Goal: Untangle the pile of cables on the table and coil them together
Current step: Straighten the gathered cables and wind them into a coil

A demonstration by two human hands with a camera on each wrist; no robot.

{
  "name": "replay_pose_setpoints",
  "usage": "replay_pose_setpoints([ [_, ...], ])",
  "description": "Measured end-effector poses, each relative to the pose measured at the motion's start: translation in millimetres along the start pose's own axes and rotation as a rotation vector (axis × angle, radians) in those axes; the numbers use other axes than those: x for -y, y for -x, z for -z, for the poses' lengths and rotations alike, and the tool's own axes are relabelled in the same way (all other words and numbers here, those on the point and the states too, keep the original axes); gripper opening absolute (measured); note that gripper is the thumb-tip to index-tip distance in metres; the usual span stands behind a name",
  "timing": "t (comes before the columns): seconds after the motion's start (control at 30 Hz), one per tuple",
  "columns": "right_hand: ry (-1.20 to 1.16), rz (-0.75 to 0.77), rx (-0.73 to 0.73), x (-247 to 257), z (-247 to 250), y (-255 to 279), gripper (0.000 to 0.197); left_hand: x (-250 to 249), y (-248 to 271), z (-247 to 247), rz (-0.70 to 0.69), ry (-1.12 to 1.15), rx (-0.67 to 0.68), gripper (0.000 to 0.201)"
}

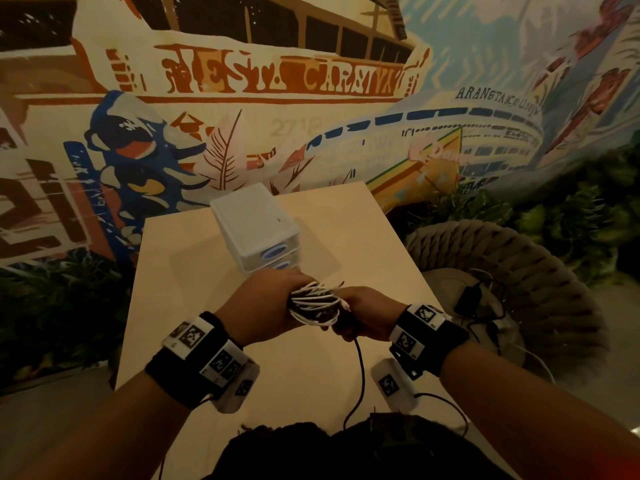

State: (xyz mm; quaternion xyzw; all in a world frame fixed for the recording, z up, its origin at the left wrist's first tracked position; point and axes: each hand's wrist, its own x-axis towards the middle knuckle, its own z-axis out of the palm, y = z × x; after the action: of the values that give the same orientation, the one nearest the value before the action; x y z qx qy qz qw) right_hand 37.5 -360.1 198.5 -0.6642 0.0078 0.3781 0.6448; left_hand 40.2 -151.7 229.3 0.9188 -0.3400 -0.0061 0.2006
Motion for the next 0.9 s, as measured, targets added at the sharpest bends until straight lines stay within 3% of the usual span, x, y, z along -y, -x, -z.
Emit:
replay_pose_setpoints([
  [0.07,-0.068,-0.054,-0.014,6.0,0.6,1.1,0.03,-1.8,0.0,-0.7,-0.01,-0.078,0.038,0.026],
  [0.13,-0.072,-0.111,0.045,10.6,2.3,0.8,0.049,-2.9,0.8,-3.1,-0.036,-0.152,0.05,0.017],
  [0.23,0.022,-0.129,0.126,15.0,4.2,2.1,0.081,-3.1,2.3,-8.1,-0.051,-0.206,0.055,0.025],
  [0.33,0.107,-0.131,0.126,13.2,4.4,-0.7,0.085,-4.7,5.9,-10.6,-0.003,-0.182,0.057,0.043],
  [0.43,0.249,-0.119,0.169,10.5,3.7,-6.4,0.079,-7.0,7.0,-11.4,0.047,-0.196,0.096,0.038],
  [0.57,0.401,-0.126,0.174,14.7,-2.7,-10.9,0.037,-11.3,4.6,-13.1,0.091,-0.313,0.195,0.022],
  [0.8,0.578,-0.252,0.226,23.4,-13.5,-14.3,0.035,-23.5,1.8,-23.3,0.105,-0.419,0.267,0.017],
  [0.9,0.748,-0.229,0.139,19.3,-19.8,-16.4,0.028,-26.1,-0.1,-25.4,0.136,-0.419,0.311,0.016],
])
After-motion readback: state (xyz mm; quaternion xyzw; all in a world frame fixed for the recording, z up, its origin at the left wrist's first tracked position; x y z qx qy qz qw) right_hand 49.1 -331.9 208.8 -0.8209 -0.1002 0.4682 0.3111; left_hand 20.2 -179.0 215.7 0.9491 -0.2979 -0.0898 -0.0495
